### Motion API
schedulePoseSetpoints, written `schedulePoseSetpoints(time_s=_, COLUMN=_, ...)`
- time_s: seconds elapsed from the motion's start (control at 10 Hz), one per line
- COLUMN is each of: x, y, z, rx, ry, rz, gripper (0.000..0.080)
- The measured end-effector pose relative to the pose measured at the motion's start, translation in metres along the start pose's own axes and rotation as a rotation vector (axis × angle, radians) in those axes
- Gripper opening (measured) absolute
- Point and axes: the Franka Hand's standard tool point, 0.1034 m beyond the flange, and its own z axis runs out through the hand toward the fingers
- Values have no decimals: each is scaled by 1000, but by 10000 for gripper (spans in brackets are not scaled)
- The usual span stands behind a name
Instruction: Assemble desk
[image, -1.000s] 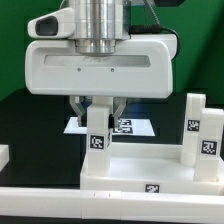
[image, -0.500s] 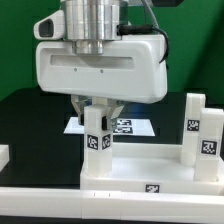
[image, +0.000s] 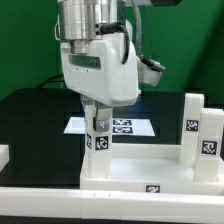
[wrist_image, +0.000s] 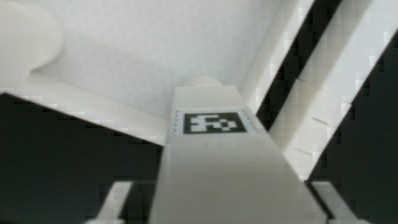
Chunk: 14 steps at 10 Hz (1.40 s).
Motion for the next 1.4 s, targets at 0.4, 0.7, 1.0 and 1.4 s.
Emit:
schedulePoseSetpoints(time_s=0.4, x=0, y=0, z=0, rx=1, ry=-2, rz=-88, gripper=373)
schedulePoseSetpoints(time_s=0.7, x=-1, y=0, z=0, rx=-14, ry=-1, rz=-417, gripper=621)
schedulePoseSetpoints(time_s=1.0, x=-4, y=-2, z=1, rx=-18, ry=0, rz=-715, gripper=648)
schedulePoseSetpoints(time_s=1.4, x=-7, y=-4, z=1, rx=-27, ry=2, rz=-1104, gripper=649)
